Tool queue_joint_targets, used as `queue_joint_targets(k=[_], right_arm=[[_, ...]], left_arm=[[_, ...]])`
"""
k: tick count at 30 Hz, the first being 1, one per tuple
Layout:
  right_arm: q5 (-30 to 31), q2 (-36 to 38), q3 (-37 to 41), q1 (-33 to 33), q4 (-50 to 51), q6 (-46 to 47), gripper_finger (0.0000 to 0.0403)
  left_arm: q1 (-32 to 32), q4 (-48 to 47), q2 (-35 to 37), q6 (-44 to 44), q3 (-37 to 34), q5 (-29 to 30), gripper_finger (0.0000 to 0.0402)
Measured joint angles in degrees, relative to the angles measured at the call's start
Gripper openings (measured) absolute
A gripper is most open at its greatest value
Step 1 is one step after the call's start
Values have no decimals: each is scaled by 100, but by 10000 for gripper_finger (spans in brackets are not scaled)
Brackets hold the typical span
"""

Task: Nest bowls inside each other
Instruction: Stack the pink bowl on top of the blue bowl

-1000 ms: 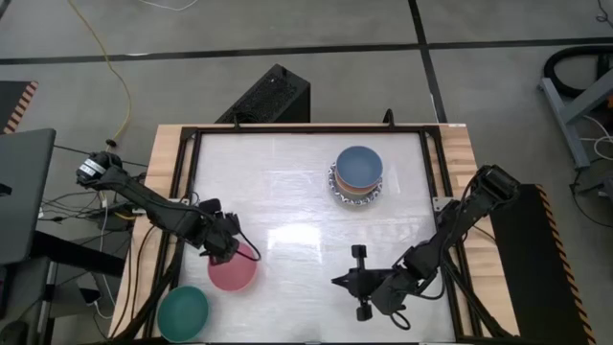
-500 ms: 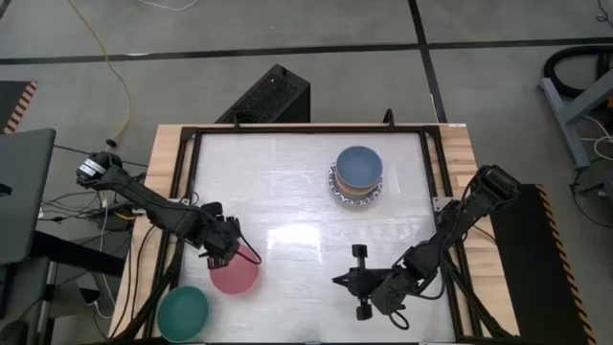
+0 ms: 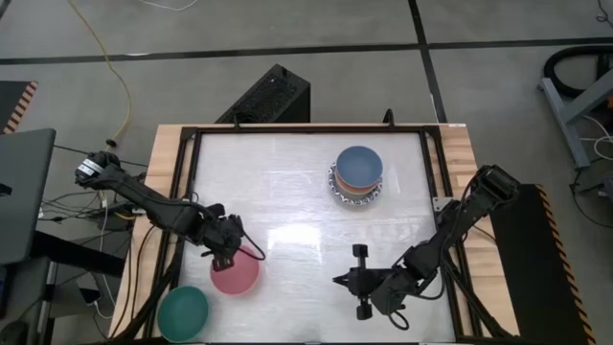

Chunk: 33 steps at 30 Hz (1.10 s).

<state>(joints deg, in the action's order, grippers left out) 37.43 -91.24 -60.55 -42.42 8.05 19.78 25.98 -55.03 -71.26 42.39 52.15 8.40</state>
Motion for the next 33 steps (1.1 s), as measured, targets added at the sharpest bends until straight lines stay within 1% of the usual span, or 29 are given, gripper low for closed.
queue_joint_targets(k=[4,10,13,16,18,20,22,26,27,31,33], right_arm=[[2,0,0,-27,79,33,8],[2,0,0,-29,79,33,8],[2,0,0,-29,91,33,8],[2,0,0,-30,91,33,8],[2,0,0,-30,93,33,8],[4,0,0,-28,91,33,8],[4,0,0,-30,91,32,8],[8,0,0,-29,91,31,8],[29,0,0,-28,91,33,8],[385,0,0,-30,91,72,8],[670,0,0,-25,103,157,8]], left_arm=[[-39,209,3,-83,-267,28,213],[-164,422,0,-30,-780,-422,213],[-160,728,1,-29,-927,-620,213],[-162,763,2,45,-1006,-754,206],[-162,754,0,112,-1019,-758,189],[-162,763,0,142,-1019,-761,159],[-162,762,0,141,-1019,-758,120],[-162,761,0,149,-1019,-688,27],[-162,763,0,208,-1019,-633,15],[-160,767,2,611,-1017,-251,5],[-160,780,7,862,-1013,111,3]])
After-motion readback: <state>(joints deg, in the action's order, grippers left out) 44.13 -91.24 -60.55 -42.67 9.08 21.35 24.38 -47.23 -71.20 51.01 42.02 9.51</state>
